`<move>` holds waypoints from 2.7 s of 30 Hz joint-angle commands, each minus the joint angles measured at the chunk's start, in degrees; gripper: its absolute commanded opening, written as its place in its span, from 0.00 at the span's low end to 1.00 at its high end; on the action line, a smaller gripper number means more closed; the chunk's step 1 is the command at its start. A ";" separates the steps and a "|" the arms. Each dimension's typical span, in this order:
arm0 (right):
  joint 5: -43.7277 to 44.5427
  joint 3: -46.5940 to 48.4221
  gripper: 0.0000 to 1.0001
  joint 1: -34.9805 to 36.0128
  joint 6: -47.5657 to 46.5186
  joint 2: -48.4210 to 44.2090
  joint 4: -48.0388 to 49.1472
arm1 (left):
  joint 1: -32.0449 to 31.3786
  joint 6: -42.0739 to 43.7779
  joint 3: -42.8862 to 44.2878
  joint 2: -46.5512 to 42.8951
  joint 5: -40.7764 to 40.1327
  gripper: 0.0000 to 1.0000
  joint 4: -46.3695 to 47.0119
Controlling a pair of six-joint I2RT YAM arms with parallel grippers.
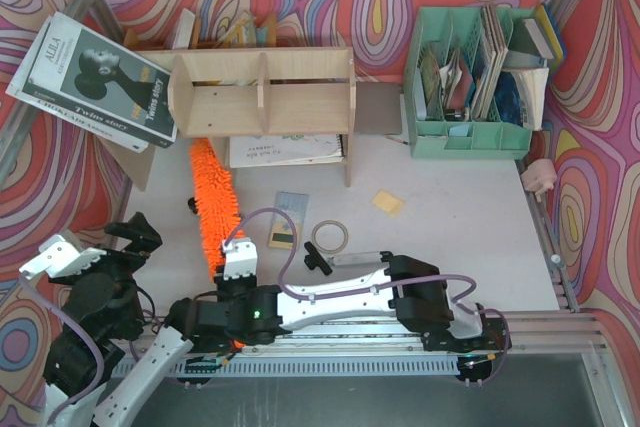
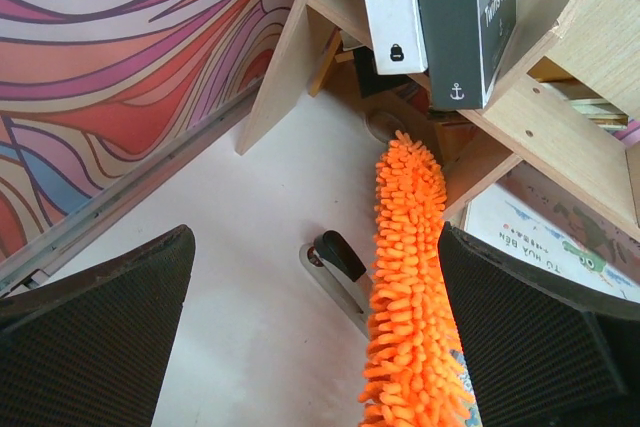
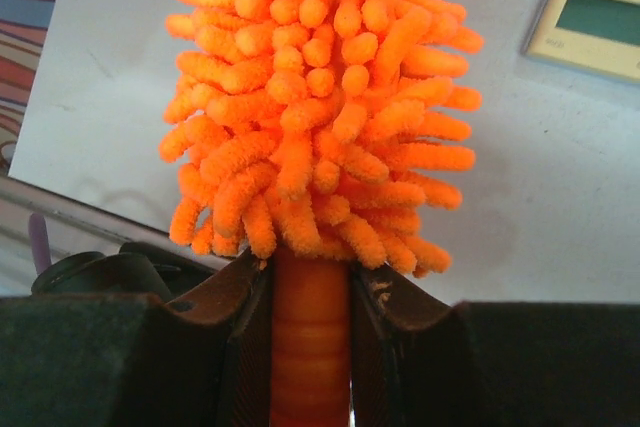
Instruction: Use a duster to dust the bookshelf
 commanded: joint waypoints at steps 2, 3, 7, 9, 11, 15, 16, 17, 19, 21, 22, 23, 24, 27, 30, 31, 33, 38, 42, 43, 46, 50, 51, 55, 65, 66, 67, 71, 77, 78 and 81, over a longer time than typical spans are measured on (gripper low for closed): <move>16.07 -1.06 0.00 4.47 -3.86 -6.19 5.09 | 0.35 -0.46 -0.41 -0.57 0.56 0.98 -0.82; 18.16 -0.91 0.00 5.47 -4.73 -6.30 5.57 | 0.36 -0.52 -0.41 -0.39 0.51 0.98 -0.79; 18.58 1.51 0.00 6.50 -2.47 -4.95 2.40 | 0.35 -0.55 -0.33 0.08 0.79 0.98 -0.93; 17.77 3.64 0.00 6.48 1.07 -3.38 -3.73 | 0.35 -0.54 -0.32 0.18 0.65 0.98 -0.92; 16.71 5.79 0.00 6.33 4.35 -1.55 -8.14 | 0.34 -0.62 -0.25 0.19 0.54 0.98 -1.00; 11.08 8.67 0.00 4.49 9.65 0.93 -14.90 | 0.34 -0.68 -0.32 -0.15 0.19 0.98 -1.09; 9.24 8.83 0.00 3.81 10.64 1.35 -15.89 | 0.36 -0.72 -0.32 -0.24 0.15 0.98 -1.05; 7.49 8.83 0.00 3.23 11.50 1.67 -16.72 | 0.36 -0.71 -0.36 -0.26 0.03 0.98 -1.06; 4.50 8.56 0.00 2.00 12.79 2.09 -17.66 | 0.35 -0.72 -0.32 -0.27 -0.01 0.98 -1.17; 2.57 7.87 0.00 1.39 12.94 2.20 -17.29 | 0.31 -0.68 -0.36 -0.19 0.00 0.98 -1.14; 1.38 7.66 0.00 1.07 13.15 2.24 -17.30 | 0.35 -0.72 -0.35 -0.11 -0.01 0.98 -1.13; 0.57 7.48 0.00 0.78 13.51 2.39 -17.48 | 0.35 -0.72 -0.39 -0.09 0.01 0.98 -1.11; -0.28 7.31 0.00 0.40 13.69 2.48 -17.58 | 0.32 -0.68 -0.34 -0.02 -0.03 0.98 -1.20; -3.35 6.93 0.00 -0.73 14.76 2.93 -18.20 | 0.32 -0.72 -0.33 0.13 -0.02 0.98 -1.07; -4.54 5.40 0.00 -1.40 14.55 1.97 -16.67 | 0.36 -0.71 -0.32 0.13 -0.10 0.98 -1.21; -3.61 4.99 0.00 -1.42 14.26 1.40 -16.11 | 0.32 -0.72 -0.28 0.09 -0.11 0.98 -1.14; -1.26 3.94 0.00 -1.09 13.16 -0.37 -14.42 | 0.36 -0.76 -0.29 -0.07 -0.17 0.98 -1.26; 11.58 2.07 0.00 3.65 8.19 -4.71 -9.15 | 0.35 -0.72 -0.34 -0.30 -0.21 0.98 -1.18; 18.93 2.46 0.00 6.36 4.82 -5.29 -7.25 | 0.36 -0.64 -0.36 -0.01 0.07 0.98 -1.01; 18.73 2.29 0.00 6.35 5.57 -5.15 -7.49 | 0.36 -0.63 -0.33 0.00 0.08 0.98 -1.08; 18.11 1.11 0.00 6.32 6.81 -5.17 -7.99 | 0.36 -0.63 -0.37 -0.15 0.10 0.98 -1.09; 13.51 0.66 0.00 4.80 7.31 -4.58 -8.20 | 0.35 -0.51 -0.49 -0.37 0.08 0.98 -0.80; 11.52 0.64 0.00 4.11 7.80 -4.28 -8.63 | 0.32 -0.46 -0.47 -0.24 0.12 0.98 -0.83; 4.31 1.42 0.00 1.33 10.73 -2.37 -12.02 | 0.29 -0.54 -0.41 -0.13 0.08 0.98 -1.07; 4.67 3.48 0.00 1.07 4.56 -2.13 -9.26 | 0.31 -0.72 -0.39 -0.10 -0.33 0.98 -1.11; 5.08 2.20 0.00 1.37 2.30 -3.04 -5.99 | 0.32 -0.80 -0.38 -0.09 -0.32 0.98 -1.17; 6.04 0.57 0.00 1.76 -0.42 -4.11 -2.74 | 0.36 -0.81 -0.36 -0.10 -0.27 0.98 -1.18; 7.13 -3.55 0.00 3.25 -12.23 -5.78 13.02 | 0.36 -0.81 -0.26 -0.26 -0.48 0.98 -1.25; 3.41 -3.87 0.00 3.32 -21.30 -4.16 22.24 | 0.36 -0.81 -0.49 -1.71 -0.80 0.98 -1.10; 3.20 -3.88 0.00 3.32 -21.76 -4.06 22.68 | 0.35 -0.81 -0.50 -1.95 -0.88 0.98 -1.08; 2.78 -4.32 0.00 3.32 -23.82 -3.87 24.67 | 0.36 -0.81 -0.58 -2.49 -1.04 0.98 -1.00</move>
